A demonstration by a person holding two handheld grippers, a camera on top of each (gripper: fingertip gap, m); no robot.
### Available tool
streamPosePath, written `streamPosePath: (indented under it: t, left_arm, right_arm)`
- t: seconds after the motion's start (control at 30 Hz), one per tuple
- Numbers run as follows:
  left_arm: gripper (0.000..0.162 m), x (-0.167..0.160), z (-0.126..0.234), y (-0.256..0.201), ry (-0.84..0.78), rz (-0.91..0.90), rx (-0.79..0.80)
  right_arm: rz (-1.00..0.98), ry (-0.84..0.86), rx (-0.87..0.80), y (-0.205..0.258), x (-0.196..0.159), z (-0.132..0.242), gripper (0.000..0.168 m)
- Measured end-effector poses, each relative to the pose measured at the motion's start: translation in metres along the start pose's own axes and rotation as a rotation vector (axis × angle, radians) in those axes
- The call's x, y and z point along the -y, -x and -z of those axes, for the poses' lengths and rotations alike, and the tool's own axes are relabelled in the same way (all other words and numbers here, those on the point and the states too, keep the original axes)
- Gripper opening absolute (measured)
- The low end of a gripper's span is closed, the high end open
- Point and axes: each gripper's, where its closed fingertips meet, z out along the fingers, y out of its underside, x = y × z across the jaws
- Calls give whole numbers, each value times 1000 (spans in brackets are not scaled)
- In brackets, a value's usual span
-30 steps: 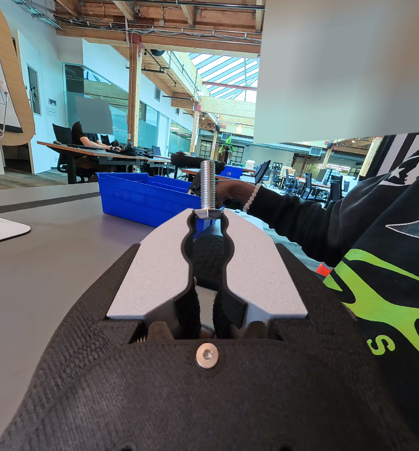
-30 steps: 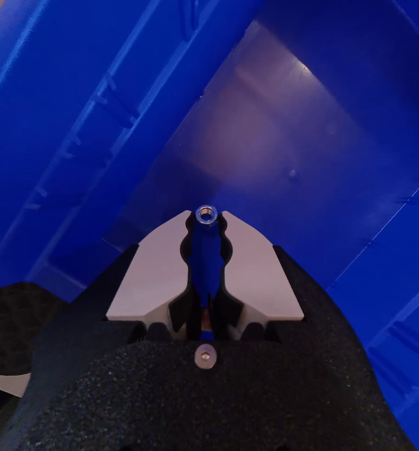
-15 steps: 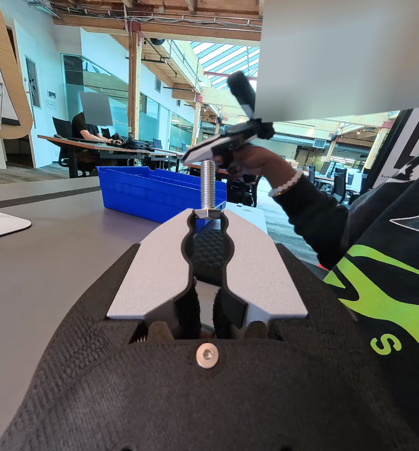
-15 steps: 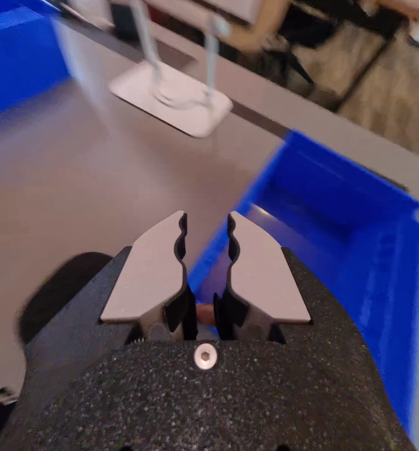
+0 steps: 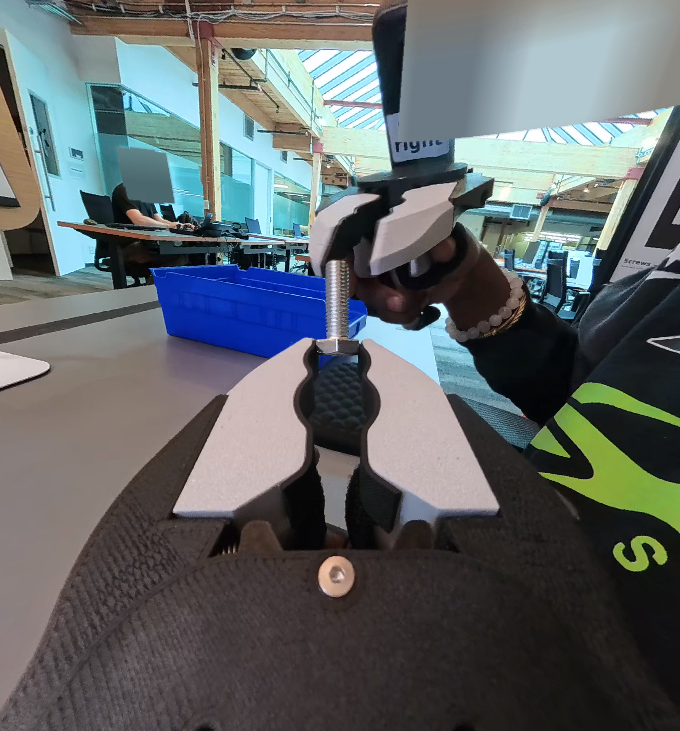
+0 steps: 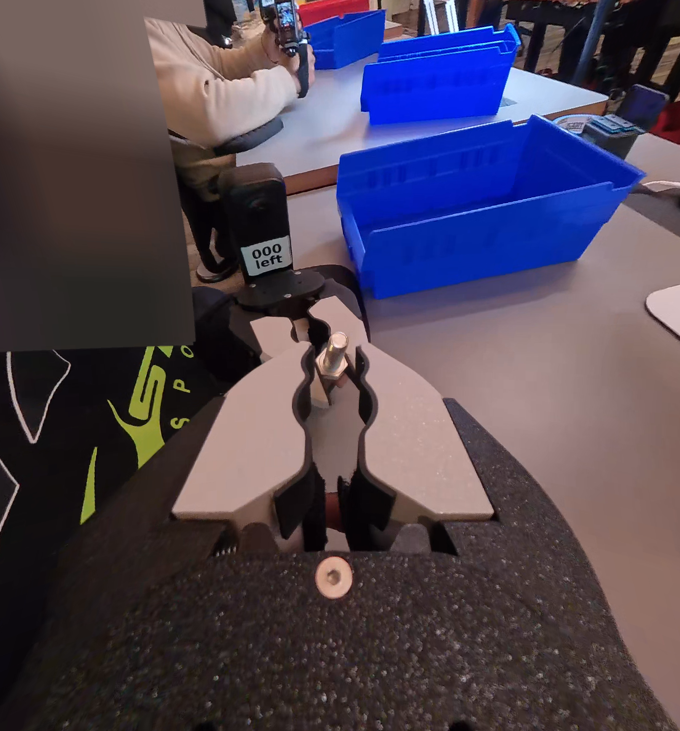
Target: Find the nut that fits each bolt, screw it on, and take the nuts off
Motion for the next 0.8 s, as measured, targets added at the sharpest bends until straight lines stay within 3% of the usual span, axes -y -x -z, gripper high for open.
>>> streamPosePath:
  t: [0.3,0.4,0.53,0.67,0.8]
  left_arm:
    - [20,0,-2,-3,-2,-1,-12]
    - [35,1,-1,0,-9,31,-4]
    - [50,0,-2,2,2,44,7]
    - [52,-2,-3,2,12,43,1]
    - [52,-4,-4,3,18,51,3]
  right_arm:
    - [29,27,6,-1,-2,-2,10]
    - [55,33,-79,-16,2,12,10]
    - [75,18,-293,-60,16,58,10]
    - [57,23,-574,-123,22,126,10]
    - [-8,67,-798,-183,4,187,10]
